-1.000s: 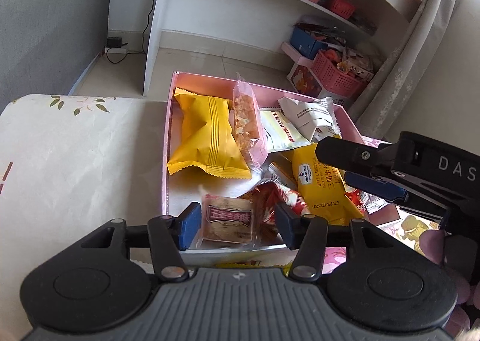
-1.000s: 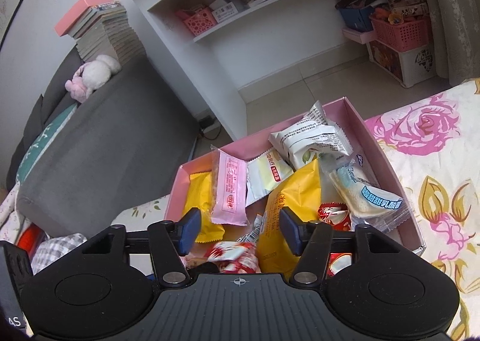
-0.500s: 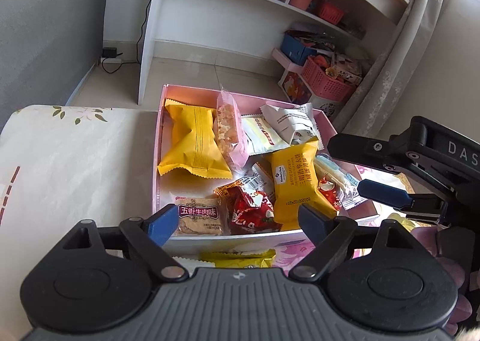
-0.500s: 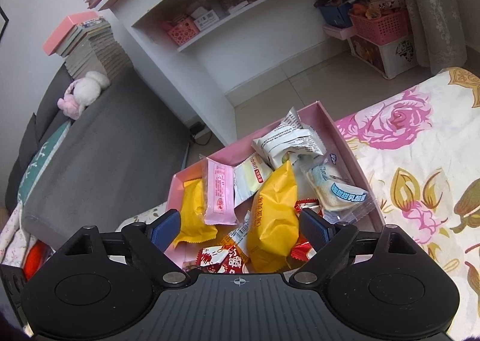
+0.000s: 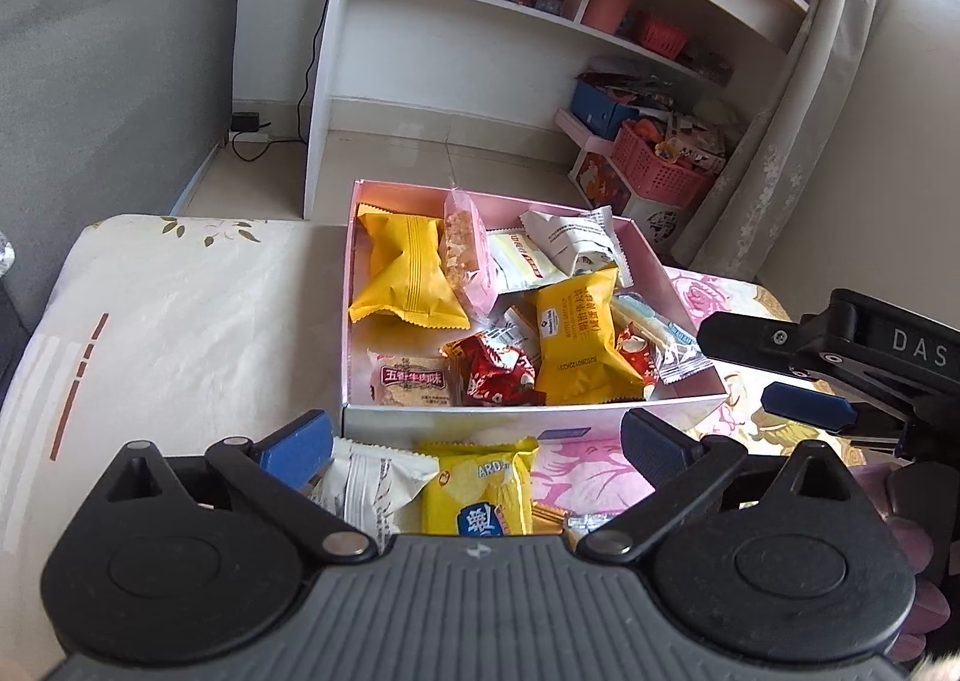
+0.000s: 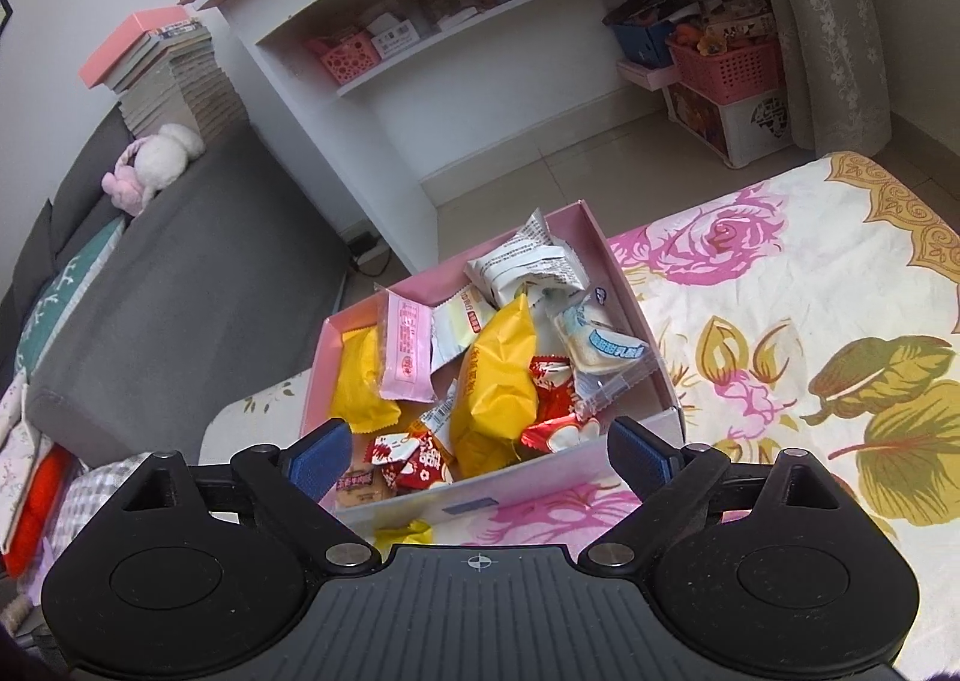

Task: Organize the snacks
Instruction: 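Move both tools back over the remaining snacks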

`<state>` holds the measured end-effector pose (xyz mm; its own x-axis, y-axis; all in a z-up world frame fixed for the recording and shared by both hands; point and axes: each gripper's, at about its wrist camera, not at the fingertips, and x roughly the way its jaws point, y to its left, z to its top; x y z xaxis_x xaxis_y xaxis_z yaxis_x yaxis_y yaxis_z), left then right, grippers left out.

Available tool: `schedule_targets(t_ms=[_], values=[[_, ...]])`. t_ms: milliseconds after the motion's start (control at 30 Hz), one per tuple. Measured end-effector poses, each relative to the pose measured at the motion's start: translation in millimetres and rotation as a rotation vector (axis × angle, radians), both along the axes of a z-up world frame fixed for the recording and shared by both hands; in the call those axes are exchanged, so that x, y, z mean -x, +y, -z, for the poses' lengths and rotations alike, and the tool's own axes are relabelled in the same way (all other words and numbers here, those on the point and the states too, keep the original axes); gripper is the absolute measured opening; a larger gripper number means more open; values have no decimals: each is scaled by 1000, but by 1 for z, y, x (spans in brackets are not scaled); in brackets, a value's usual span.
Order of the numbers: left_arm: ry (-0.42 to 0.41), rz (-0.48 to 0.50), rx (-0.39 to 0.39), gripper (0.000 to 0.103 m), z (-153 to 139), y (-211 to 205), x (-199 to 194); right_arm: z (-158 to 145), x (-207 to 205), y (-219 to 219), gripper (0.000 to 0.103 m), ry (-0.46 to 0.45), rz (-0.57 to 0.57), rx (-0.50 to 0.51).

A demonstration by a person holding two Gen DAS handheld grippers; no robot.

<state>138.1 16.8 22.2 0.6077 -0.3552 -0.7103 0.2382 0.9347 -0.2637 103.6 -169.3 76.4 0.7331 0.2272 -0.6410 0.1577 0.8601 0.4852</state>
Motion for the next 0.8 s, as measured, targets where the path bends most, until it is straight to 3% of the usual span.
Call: schedule_targets(t_ms=[267,800], values=[[12,-58,-14,103,3,17,27,3,29,3,97,1,-35,65],[-54,-114,-67,103,27,46,63,31,75,26,98,-101,-172,336]])
